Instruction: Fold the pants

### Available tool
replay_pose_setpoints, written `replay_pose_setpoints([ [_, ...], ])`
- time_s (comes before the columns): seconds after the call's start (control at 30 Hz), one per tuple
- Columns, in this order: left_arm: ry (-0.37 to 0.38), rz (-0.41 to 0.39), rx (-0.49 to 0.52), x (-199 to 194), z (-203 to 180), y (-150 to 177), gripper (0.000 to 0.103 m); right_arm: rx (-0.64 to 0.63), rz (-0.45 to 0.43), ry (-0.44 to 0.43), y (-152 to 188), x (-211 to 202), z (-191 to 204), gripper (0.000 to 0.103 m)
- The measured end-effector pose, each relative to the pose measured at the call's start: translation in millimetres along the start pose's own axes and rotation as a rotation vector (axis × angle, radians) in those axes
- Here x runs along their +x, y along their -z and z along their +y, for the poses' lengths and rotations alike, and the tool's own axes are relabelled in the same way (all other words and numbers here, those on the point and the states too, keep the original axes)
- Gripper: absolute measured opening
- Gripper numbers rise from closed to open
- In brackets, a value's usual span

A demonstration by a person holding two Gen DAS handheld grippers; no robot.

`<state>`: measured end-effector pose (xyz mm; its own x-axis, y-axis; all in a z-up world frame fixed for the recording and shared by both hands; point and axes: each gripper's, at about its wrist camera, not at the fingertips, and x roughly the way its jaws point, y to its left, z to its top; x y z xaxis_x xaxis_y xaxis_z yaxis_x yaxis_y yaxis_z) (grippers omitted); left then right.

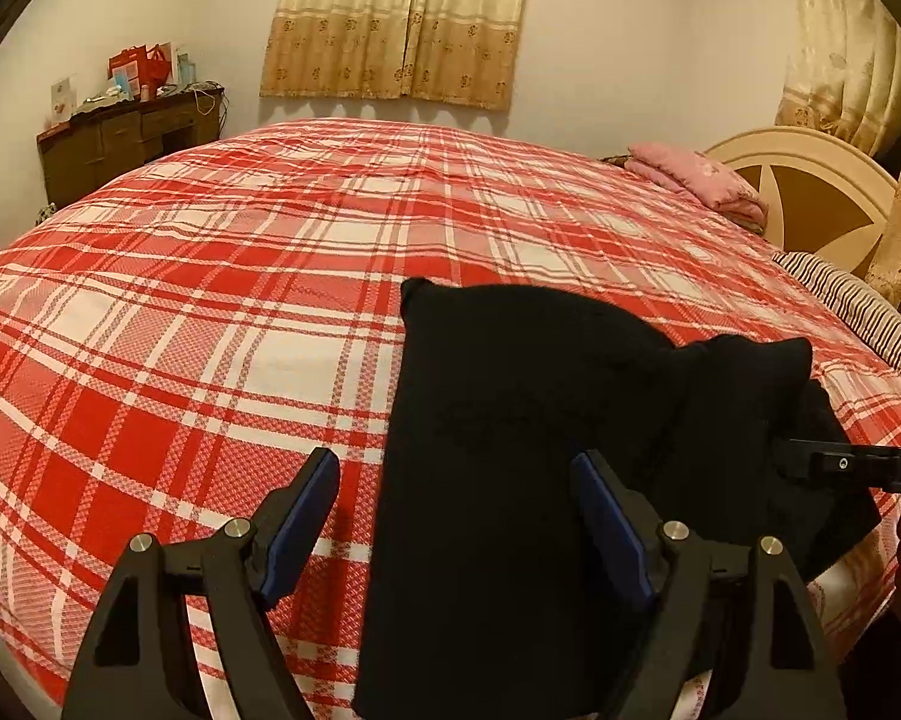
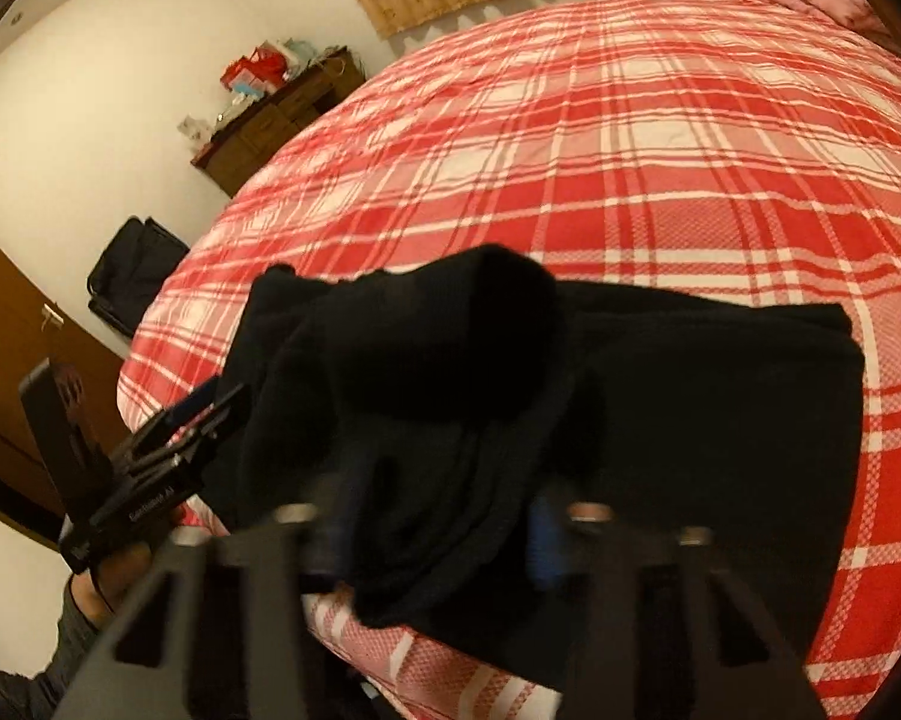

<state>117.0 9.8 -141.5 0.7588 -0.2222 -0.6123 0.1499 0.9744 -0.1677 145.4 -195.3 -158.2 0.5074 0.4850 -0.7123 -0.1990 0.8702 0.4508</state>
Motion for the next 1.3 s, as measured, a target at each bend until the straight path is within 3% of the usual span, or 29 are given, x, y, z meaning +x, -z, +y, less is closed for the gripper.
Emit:
replay_pose_setpoints([
  [0.1,0.009,-0.016,-0.005,-3.7,0.9,-1.9,0.081,0.005,-0.02,-0.033,0.3,-9.8,-2.9,0.018],
  [0.2,0.015,-0.015,-0.007,-2.5,0.8,-3.2,0.081,0.001,-0.059,-0.075,2.0,-26.2,-3.7,0.017],
  [0.57,0.044,-0.023,-0.01,-6.3,-5.4,-6.9,0.081,0.005,-0.157,-0.058,-2.3,-66.8,-15.0,0.016],
  [1.03,0.048,0.031,0.04,10.6,-23.8,6.1,0.081,0.145,-0.093,-0.016,9.2,-66.6,-77.6,0.016],
  [1.17,0.045,0.031,0.045,11.1,-26.6,7.4,0.081,0.141,-0.071,0.024,12.3,-64.3,-88.9,0.019],
  [1.23,0.038,0.028,0.048,10.2,-26.9,6.8,0.081,0.16,-0.074,0.025,11.7,-69.7,-93.2,0.026],
  [1.3,0.037,0.018,0.05,7.7,-27.8,5.7,0.081,0.152,-0.116,0.136,11.8,-85.5,-93.5,0.049],
])
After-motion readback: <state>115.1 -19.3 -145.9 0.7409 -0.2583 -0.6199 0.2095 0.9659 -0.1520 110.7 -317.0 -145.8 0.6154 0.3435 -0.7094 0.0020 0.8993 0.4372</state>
